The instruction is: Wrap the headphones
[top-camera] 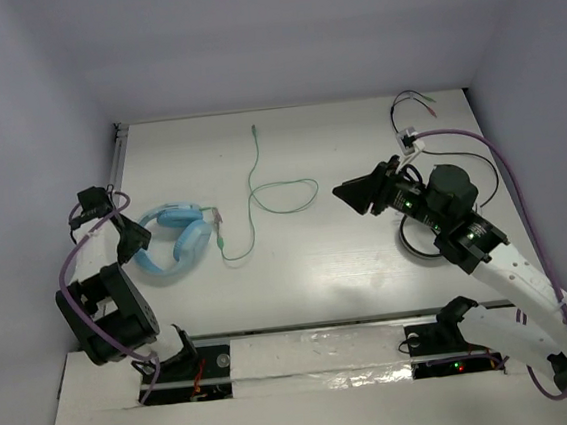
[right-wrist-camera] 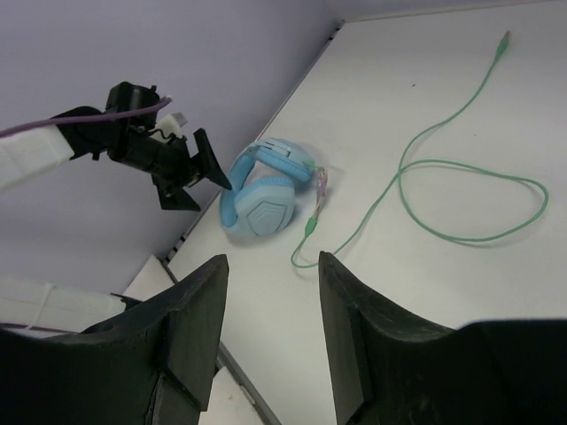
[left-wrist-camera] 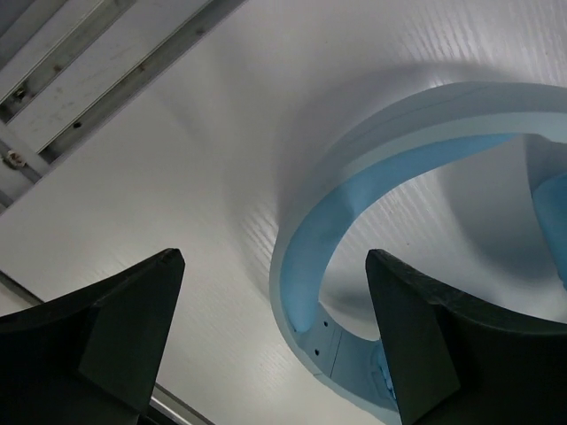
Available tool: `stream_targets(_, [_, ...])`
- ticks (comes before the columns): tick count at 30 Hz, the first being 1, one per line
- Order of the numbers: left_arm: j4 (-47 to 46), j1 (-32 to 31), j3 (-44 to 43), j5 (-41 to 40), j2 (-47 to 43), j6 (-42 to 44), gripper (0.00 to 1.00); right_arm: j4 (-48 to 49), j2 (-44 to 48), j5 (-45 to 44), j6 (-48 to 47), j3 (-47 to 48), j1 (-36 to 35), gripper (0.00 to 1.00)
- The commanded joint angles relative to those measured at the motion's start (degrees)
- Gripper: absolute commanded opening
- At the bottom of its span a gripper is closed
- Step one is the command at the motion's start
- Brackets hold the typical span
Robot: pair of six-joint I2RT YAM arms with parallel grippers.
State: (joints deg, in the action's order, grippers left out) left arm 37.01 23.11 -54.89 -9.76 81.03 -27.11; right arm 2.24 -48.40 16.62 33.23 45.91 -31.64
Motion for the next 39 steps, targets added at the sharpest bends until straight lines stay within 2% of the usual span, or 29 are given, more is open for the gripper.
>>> stream_targets(1, [-2.38,-0.26,-1.62,3.86,0.26,5.48,0.83,3.91,0.33,3.59,0.43,-0.73,-0.53,0.51])
stream_targets(7, [-6.25,-4.74,0.31,-0.34,4.30,3.12,0.79,4.09,0.06,3.42,0.52,-0.65,-0.53,0.51])
stream_targets(12, [-12.21,-5.36,5.49,-4.21,7.47,0.75,0.79,3.65,0.06,2.71,0.16,-0.73,-0.53,0.51])
stream_targets(17, [-16.01,-4.31,9.19,-2.90,6.77,0.40,0.81,4.17,-0.81,2.71,0.08,-0.65,-0.53,0.51])
stream_targets(20, [-18.99,-4.31,10.15,-1.67,7.46,1.10,0.79,4.18,-1.52,2.63,-0.01,-0.73,-0.53,0.51])
stream_targets(22, [-19.70,-4.31,9.11,-0.17,9.92,1.71,0.72,4.26,-1.34,2.28,-0.19,-0.73,-0.53,0.50])
stream_targets(23, [-19.70,-4.31,8.93,0.26,12.54,1.89,0.66,4.26,-1.00,2.10,-0.27,-0.82,-0.53,0.50])
stream_targets(24, [-20.22,-4.31,8.84,1.49,13.53,1.98,0.45,4.44,-0.73,1.75,-0.27,-0.82,-0.53,0.50])
stream_targets(26, [-20.40,-4.31,8.49,1.85,15.37,2.24,0.30,4.26,-0.47,1.57,-0.45,-0.91,-0.53,0.50])
stream_targets(27, [-20.75,-4.31,8.40,2.11,15.38,2.41,0.17,4.18,-0.38,1.31,-0.62,-1.17,-0.53,0.50])
stream_targets(29, [-21.02,-4.31,7.96,2.55,14.86,2.68,0.02,4.26,-0.38,1.13,-0.89,-1.17,-0.53,0.50])
stream_targets(32, [-22.16,-4.31,8.22,5.01,10.12,2.94,0.00,4.00,-0.82,0.43,-1.33,-0.74,-0.53,0.49])
stream_targets(35, [-22.78,-7.19,7.35,6.85,3.11,3.82,0.00,3.91,-1.87,-0.01,-1.68,-0.65,-0.53,0.40])
stream_targets(38, [-21.64,-12.46,3.67,8.79,-2.61,4.96,0.00,4.26,-3.71,0.69,-1.94,-0.04,-0.53,0.21])
stream_targets(39, [-20.50,-13.78,2.52,11.66,-3.51,5.40,0.00,4.26,-4.24,1.65,-2.12,0.23,-0.53,0.10])
